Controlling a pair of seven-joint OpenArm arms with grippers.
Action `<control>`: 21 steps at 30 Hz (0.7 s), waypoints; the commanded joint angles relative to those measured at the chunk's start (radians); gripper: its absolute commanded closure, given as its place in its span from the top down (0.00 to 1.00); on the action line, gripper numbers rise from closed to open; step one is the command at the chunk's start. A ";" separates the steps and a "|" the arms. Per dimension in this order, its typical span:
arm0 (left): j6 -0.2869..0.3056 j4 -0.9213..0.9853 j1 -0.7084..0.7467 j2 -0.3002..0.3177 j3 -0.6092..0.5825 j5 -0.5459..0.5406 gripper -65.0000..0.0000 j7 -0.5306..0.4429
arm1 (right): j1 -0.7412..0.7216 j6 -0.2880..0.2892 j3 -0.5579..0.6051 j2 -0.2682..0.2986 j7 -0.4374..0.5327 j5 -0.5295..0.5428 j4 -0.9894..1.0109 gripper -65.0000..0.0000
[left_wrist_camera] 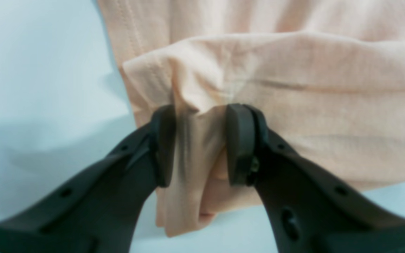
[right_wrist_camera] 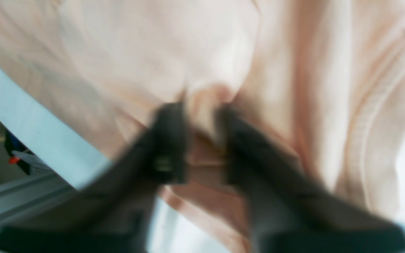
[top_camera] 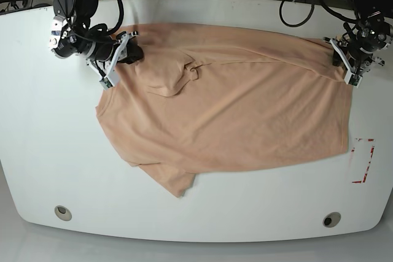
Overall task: Fold the T-shirt properly
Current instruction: 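Pull the shoulder edge with the right gripper away from the left gripper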
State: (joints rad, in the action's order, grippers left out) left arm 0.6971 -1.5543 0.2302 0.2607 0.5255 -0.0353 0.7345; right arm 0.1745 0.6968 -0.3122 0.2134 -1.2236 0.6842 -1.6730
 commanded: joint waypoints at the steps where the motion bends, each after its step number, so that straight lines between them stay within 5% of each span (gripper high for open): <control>1: 0.001 0.002 0.005 0.009 0.002 0.041 0.35 0.044 | -0.010 0.001 -0.006 0.013 0.015 0.016 -0.017 0.03; 10: 0.001 0.004 0.005 0.024 -0.002 0.041 0.35 0.044 | -0.054 0.001 -0.011 0.019 0.021 0.006 -0.069 0.03; 21: 0.001 0.004 0.005 0.025 0.000 0.041 0.35 0.044 | -0.189 0.001 -0.003 0.053 0.023 0.006 0.092 0.03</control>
State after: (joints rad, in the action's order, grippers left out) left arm 0.6971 -1.5517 0.2302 0.2729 0.5228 -0.0357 0.7345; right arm 0.0196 0.6971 -0.3115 0.2428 -1.2160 0.6785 -1.5787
